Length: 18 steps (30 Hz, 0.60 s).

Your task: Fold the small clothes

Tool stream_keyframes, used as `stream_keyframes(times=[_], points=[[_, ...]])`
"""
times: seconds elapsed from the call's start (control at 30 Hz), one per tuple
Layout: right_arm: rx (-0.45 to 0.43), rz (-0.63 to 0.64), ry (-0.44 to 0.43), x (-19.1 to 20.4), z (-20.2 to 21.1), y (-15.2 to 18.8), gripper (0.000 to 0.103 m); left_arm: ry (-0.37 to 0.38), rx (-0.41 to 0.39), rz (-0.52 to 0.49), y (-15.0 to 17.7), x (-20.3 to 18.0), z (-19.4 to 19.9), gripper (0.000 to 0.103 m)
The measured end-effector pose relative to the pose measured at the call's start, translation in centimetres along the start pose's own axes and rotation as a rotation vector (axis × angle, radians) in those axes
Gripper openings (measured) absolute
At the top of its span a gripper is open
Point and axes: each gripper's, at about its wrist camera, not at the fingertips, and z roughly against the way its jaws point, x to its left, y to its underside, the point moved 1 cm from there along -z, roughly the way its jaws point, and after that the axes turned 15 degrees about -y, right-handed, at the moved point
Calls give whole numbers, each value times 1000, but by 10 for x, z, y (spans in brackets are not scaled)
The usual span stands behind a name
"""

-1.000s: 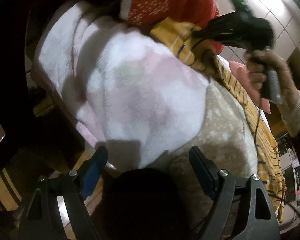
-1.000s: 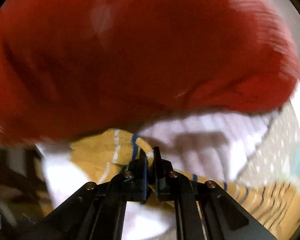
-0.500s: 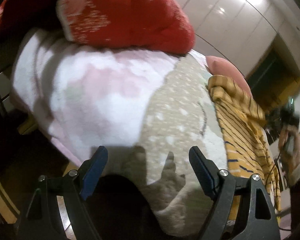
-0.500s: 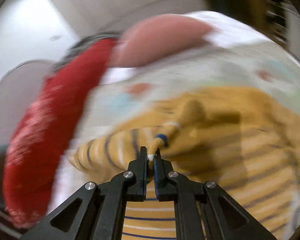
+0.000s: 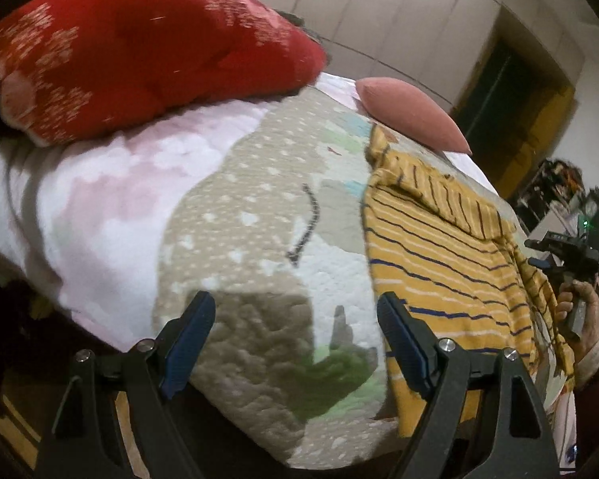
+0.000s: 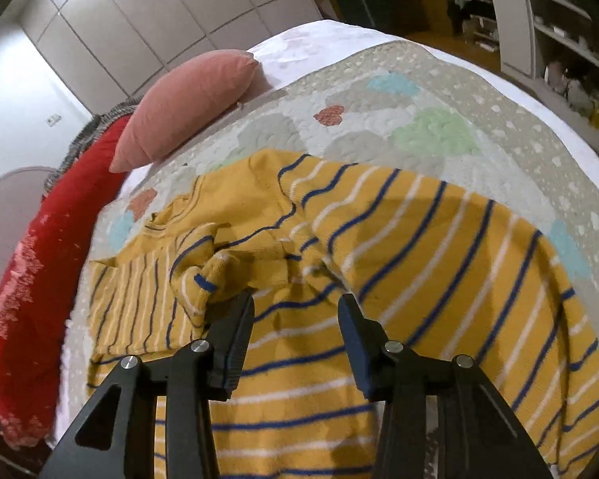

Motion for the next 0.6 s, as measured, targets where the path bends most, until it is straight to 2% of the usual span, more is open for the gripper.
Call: stream_keyframes(times=[0.13,0.23,0.3,0.4,0.5,0.6], points=[[-7,5,-48,-6,11,7,49,36,-37,-78,-27,-32,-4,84],[-13,33,-90,-5,27,20,52,46,-70,-164,-62,-67,-20,88],[-14,45,-110,-3,31,31,53,55,-68,-218,-90,-95,-45,90],[1,47,-135,-6,40,50,54,63,5,-249,-125,-132,-99,92],[20,40,-150,-9,44,67,54,86,76,-262,-146,-167,-152,92],[28,39,-145,-15,53,82,54,66,124,-261,-164,-197,-203,92]])
